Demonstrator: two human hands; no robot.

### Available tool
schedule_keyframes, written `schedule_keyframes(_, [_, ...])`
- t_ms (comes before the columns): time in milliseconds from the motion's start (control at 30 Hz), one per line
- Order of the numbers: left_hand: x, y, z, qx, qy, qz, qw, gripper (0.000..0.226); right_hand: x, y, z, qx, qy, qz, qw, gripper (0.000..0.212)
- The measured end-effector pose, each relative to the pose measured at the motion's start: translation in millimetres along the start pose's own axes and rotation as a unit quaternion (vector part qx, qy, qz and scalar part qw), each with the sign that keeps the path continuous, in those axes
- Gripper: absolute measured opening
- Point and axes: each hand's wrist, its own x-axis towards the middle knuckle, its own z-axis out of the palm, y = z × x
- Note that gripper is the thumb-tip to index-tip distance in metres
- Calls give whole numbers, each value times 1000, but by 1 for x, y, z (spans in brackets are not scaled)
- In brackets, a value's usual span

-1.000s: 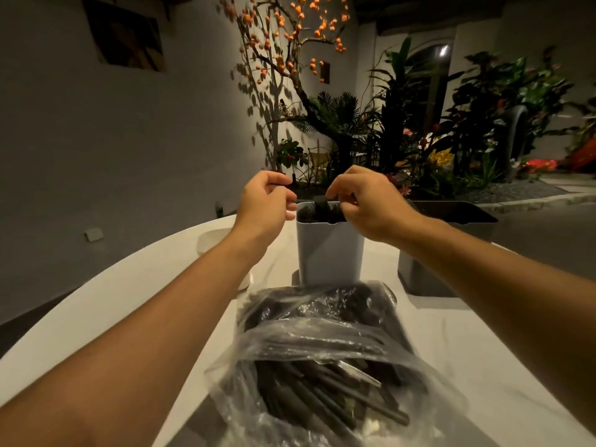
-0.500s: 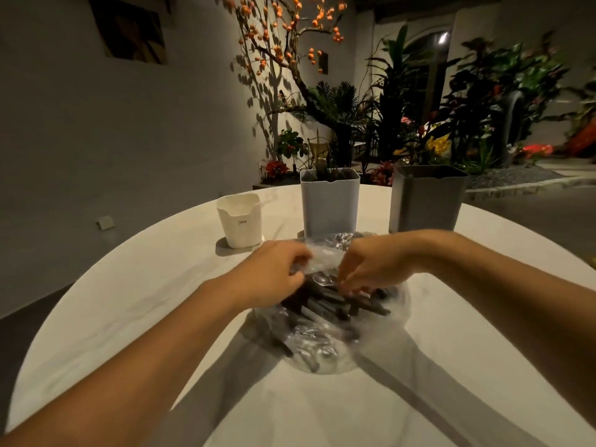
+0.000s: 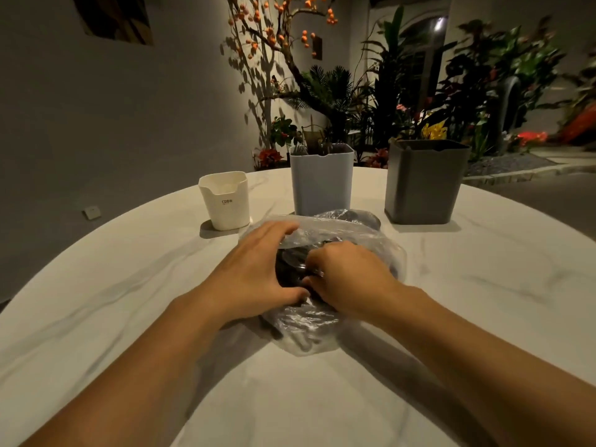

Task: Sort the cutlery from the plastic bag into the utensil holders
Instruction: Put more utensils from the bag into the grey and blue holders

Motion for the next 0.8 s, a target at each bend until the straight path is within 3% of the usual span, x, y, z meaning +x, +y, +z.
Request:
schedule_keyframes(100, [-3, -6, -2, 36, -9, -4, 999, 54, -4, 6, 5, 4, 51, -29, 998, 21])
schedule_keyframes(200, [-5, -4, 4, 60, -13, -2, 998, 40, -9, 9, 3, 3, 61, -38, 997, 22])
schedule_keyframes(600, [-9, 2, 13, 41, 40, -31, 998, 41, -15, 9, 3, 21, -8, 10, 1000, 15])
schedule_keyframes(800, [-9, 5, 14, 13, 54, -44, 997, 48, -15, -5, 5, -13, 30, 9, 999, 41])
